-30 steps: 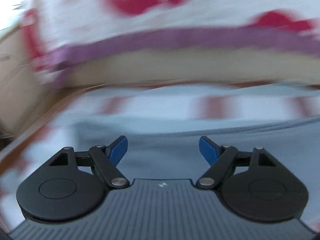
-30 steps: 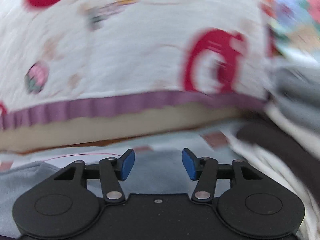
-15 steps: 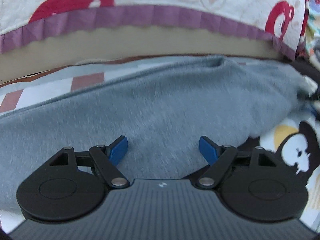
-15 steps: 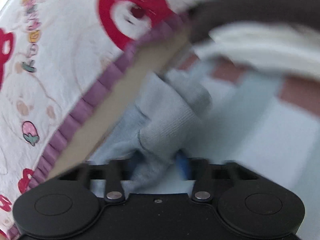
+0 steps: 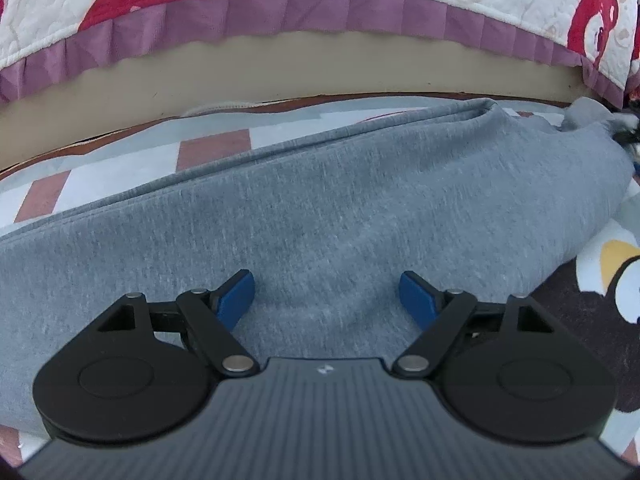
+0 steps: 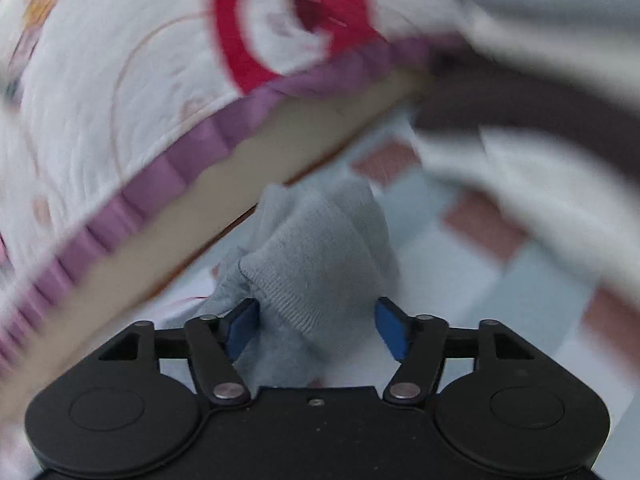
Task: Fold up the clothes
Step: 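Grasp the grey hoodie cuff with the right gripper and lift it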
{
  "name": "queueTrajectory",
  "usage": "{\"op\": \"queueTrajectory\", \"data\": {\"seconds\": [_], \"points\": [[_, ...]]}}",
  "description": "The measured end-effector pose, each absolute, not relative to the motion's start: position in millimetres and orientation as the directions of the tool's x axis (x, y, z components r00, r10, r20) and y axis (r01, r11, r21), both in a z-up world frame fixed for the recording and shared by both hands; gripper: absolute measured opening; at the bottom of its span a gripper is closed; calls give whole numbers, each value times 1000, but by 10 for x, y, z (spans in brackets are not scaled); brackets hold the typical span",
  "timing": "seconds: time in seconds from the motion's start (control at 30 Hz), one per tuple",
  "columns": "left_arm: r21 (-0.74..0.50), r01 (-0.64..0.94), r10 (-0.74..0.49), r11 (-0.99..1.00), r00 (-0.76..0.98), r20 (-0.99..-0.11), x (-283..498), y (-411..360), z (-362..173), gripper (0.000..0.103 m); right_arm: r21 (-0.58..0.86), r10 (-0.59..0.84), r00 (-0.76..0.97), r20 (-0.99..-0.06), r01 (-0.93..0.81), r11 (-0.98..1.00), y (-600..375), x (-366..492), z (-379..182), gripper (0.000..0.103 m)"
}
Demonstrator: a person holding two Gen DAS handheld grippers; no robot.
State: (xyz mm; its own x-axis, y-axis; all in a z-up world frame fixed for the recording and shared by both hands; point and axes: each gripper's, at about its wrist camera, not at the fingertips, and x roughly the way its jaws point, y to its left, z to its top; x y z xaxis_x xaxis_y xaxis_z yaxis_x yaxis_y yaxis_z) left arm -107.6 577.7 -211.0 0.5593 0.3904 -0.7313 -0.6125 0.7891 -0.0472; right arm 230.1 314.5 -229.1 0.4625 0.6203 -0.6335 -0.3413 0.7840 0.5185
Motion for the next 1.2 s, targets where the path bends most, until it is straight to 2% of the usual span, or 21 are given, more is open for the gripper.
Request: {"op": "queueTrajectory", "data": {"seconds": [0.07,0.13,0.17,0.23,0.3,0.33,0.37,0.4,0.43,0.47,0.63,0.8,0.87,1.03,1.13,1.2], "points": [[-51,-614,392,787,563,-727,-1065,5779,-2119,82,669,701,405,-587,-244,702,2961,2308,-2469,72],[-54,-616,394,786,567,-723,-1056,5782,-2128,82,726,731,397,-556,-196,659,2907,2303,-2590,77],[-55,-614,395,787,571,-720,-1060,5783,-2132,82,742,739,405,-539,-186,643,2908,2310,-2641,83],[-63,-611,392,789,579,-715,-1073,5794,-2134,82,750,749,435,-499,-217,625,2985,2327,-2668,88],[-73,-610,388,789,587,-711,-1083,5811,-2135,83,687,723,453,-522,-279,671,3171,2319,-2620,93],[-80,-615,389,784,588,-709,-1080,5820,-2133,83,652,709,462,-533,-310,692,3265,2315,-2595,93],[-83,-619,391,781,588,-708,-1069,5827,-2131,83,615,694,472,-543,-339,712,3360,2310,-2570,81],[-83,-623,393,778,586,-709,-1058,5827,-2127,83,598,695,469,-546,-362,715,3398,2314,-2512,46],[-83,-625,394,776,584,-710,-1048,5825,-2123,83,582,696,465,-548,-385,716,3433,2319,-2453,40],[-81,-625,394,776,582,-711,-1044,5818,-2120,83,604,726,464,-509,-409,684,3390,2313,-2355,33],[-137,-618,361,774,609,-706,-1078,5783,-2079,82,580,799,481,-362,-555,596,3246,2126,-1687,28],[-184,-563,297,806,652,-698,-1042,5729,-1919,80,493,799,522,-300,-632,598,2985,1889,-1164,26],[-210,-501,231,840,678,-698,-1014,5677,-1843,80,460,782,557,-281,-636,619,2726,1714,-995,26],[-235,-307,52,922,701,-712,-843,5309,-1821,82,324,711,652,-262,-635,702,1813,1333,-787,26],[-261,-238,-19,936,703,-711,-631,4928,-1839,82,328,622,724,-299,-535,779,1359,1446,-792,26],[-240,-214,-25,947,695,-719,-517,4681,-1865,82,304,554,771,-314,-472,828,1123,1523,-830,26]]}}
